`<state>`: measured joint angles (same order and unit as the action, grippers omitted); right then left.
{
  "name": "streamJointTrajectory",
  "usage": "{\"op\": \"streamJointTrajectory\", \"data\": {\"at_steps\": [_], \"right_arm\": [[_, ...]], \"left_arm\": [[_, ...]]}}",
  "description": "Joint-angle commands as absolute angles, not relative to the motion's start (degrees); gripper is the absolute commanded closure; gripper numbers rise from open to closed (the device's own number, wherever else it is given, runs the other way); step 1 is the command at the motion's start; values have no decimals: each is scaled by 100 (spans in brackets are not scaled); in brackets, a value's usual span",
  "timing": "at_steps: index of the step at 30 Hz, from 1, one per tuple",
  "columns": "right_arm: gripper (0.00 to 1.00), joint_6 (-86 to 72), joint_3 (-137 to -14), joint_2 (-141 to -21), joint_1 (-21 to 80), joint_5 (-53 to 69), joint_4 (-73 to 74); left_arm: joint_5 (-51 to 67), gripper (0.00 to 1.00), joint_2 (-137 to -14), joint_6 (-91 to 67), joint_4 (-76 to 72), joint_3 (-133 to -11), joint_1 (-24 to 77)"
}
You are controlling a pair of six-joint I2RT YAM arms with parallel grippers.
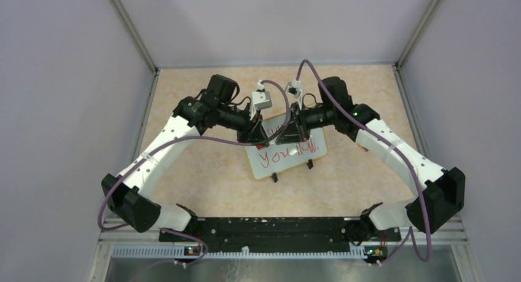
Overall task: Write a sentence on the whiteboard
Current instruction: Close the whiteboard marker at the center of the board.
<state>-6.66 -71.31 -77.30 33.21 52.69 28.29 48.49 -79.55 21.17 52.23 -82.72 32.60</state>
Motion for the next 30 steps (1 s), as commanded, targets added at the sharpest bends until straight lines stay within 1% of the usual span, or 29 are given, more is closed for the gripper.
{"op": "streamJointTrajectory", "data": {"at_steps": [1,4,5,10,14,16,18,20,24,27,29,30], "right_arm": [[100,-822,-7234,-7680,3244,5402,2340],[100,-880,-7182,-7660,3193,5478,2281],[100,-883,-7182,-7649,3192,5488,2281],[100,-893,-7197,-7624,3190,5610,2270],[100,-915,-7215,-7610,3199,5779,2245],[100,-950,-7233,-7603,3223,5835,2225],[100,-950,-7257,-7611,3246,5878,2241],[100,-956,-7281,-7620,3267,5897,2237],[100,-968,-7328,-7647,3287,5907,2236],[100,-973,-7325,-7654,3287,5896,2243],[100,-978,-7318,-7680,3300,5895,2220],[100,-989,-7320,-7694,3312,5891,2213]], "left_arm": [[5605,59,-7689,2104,4684,-8621,3125],[5797,36,-7617,2239,4918,-8655,2863],[5729,33,-7616,2327,5040,-8675,2831],[5433,30,-7734,2864,5747,-8718,2823],[5385,32,-7767,2927,5717,-8507,2855],[5340,35,-7813,2908,5698,-8429,2903],[5397,41,-7868,2903,5717,-8393,2948],[5497,51,-7947,2917,5726,-8371,2955],[5681,59,-8084,2985,5830,-8396,2995],[5830,70,-8103,2957,5795,-8411,3025],[5959,81,-8114,2867,5717,-8420,3082],[6019,89,-8120,2814,5646,-8424,3125]]}}
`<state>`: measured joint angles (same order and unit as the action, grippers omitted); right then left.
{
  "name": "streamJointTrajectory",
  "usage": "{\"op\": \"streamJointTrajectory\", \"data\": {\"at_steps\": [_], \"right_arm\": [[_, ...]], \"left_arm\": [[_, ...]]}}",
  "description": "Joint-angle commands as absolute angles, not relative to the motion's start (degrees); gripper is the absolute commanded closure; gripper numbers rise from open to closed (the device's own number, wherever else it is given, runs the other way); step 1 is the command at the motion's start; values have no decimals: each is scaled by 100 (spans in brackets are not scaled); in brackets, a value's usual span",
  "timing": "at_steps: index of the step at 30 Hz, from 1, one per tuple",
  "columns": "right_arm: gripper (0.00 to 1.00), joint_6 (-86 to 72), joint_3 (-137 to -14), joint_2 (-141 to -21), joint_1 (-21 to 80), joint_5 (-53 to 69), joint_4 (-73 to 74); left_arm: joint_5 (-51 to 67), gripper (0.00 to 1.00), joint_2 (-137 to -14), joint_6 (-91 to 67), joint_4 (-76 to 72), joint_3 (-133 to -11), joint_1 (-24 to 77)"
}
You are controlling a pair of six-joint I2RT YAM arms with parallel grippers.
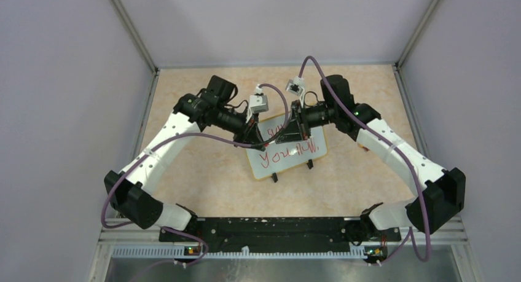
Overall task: Write a sentence on the whiteboard
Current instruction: Close the whiteboard marker at the center of the board.
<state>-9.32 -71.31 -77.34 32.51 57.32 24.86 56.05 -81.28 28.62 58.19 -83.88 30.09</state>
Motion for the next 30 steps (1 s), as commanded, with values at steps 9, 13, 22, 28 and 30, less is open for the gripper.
{"op": "streamJointTrajectory", "data": {"at_steps": [9,13,22,28,30], "right_arm": [[100,-932,-7283,-7837,3547,5853,2257],[100,-928,-7246,-7891,3664,5865,2278],[62,-1338,-7508,-7790,2910,6094,1977],[33,-1767,-7759,-7643,1734,6170,1697],[24,-1887,-7781,-7623,1372,6241,1610]], "left_arm": [[6059,100,-8056,1528,4006,-8374,3450],[6206,100,-8175,1289,3773,-8652,3448],[5783,100,-7747,1640,4179,-8246,2836],[6012,100,-7606,2207,5092,-8374,1168],[6007,100,-7593,2452,5366,-8406,568]]}}
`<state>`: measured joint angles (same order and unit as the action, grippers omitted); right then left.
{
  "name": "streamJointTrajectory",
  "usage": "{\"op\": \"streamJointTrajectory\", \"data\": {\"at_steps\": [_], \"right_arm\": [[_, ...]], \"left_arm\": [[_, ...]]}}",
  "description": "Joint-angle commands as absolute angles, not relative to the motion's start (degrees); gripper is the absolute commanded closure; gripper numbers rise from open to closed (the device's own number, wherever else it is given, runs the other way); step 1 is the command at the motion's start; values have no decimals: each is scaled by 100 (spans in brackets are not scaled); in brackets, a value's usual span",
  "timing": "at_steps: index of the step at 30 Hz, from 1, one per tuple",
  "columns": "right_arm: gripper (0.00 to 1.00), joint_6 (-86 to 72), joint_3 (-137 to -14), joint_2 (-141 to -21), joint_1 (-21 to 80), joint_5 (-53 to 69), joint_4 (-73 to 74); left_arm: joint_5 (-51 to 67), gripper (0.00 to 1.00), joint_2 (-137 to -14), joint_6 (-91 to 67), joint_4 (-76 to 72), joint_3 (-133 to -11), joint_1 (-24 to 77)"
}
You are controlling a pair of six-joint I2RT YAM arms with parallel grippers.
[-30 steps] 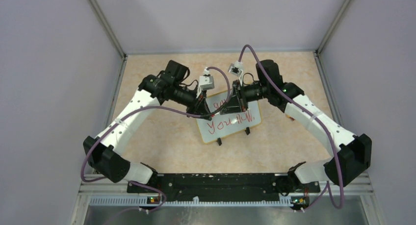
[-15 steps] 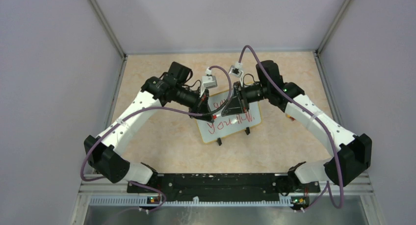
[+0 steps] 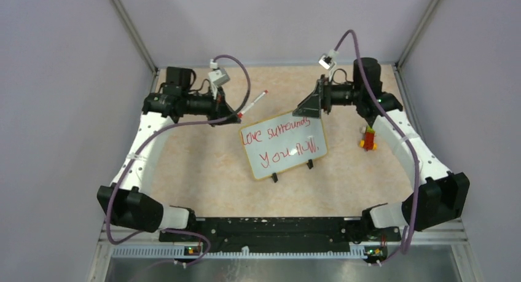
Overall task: Write a sentence on the whiteboard
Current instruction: Place the whiteboard marker at the center of the board.
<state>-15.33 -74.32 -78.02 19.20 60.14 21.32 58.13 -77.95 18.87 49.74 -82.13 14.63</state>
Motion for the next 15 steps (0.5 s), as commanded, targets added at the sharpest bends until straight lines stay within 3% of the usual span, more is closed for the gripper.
{"op": "streamJointTrajectory", "data": {"at_steps": [1,10,15], "right_arm": [[23,-1862,-7805,-7605,1203,6248,1665],[20,109,-8013,-7463,-49,5614,3924],[21,902,-7658,-7284,-389,5138,4678]], "left_arm": [[5991,100,-7605,2584,5536,-8456,296],[5538,100,-8313,4444,7026,-8185,-2399],[4775,100,-8888,5291,7096,-7252,-3087]]}}
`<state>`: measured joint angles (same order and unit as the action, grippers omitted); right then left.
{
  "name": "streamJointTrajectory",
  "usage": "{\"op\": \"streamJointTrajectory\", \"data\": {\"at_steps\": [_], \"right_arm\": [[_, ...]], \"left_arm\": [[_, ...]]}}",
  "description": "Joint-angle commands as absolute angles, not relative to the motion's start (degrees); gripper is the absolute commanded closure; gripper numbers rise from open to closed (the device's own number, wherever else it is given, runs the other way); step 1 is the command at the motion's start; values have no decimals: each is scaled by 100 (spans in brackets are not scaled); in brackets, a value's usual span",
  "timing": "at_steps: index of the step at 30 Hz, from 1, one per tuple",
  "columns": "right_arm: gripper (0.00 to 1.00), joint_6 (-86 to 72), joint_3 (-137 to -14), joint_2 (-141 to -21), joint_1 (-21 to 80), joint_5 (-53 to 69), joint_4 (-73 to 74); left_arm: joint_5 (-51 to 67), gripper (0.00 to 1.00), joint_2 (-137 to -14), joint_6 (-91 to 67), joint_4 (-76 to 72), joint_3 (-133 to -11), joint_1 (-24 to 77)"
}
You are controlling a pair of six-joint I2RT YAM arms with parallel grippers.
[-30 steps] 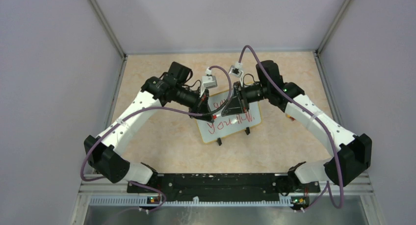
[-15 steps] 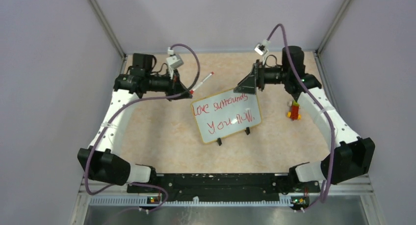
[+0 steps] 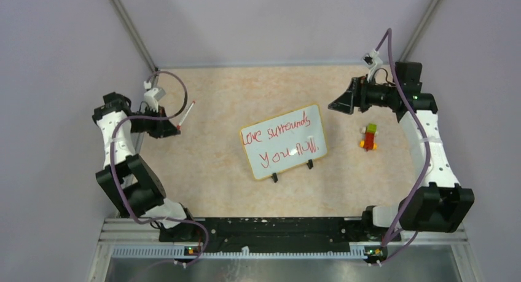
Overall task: Write a sentence on the whiteboard
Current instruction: Place the whiteboard marker at the center of the board, then reset both arms
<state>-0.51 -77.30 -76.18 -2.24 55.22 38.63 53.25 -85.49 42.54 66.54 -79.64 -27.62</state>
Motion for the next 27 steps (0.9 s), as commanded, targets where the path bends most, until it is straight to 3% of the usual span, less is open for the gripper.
{"op": "streamJointTrajectory", "data": {"at_steps": [1,10,18,27], "right_arm": [[21,1033,-7569,-7245,-409,5041,4771],[21,1393,-6825,-6825,-466,4601,4927],[21,1593,-6610,-6609,-466,4331,5057],[21,1754,-6562,-6451,-466,4093,5177]], "left_arm": [[4615,100,-8889,5310,6893,-7087,-3153],[3610,100,-8494,5284,5749,-5444,-3213],[2818,93,-8096,5342,5034,-4448,-3206],[2602,54,-7750,5475,5043,-4248,-3149]]}}
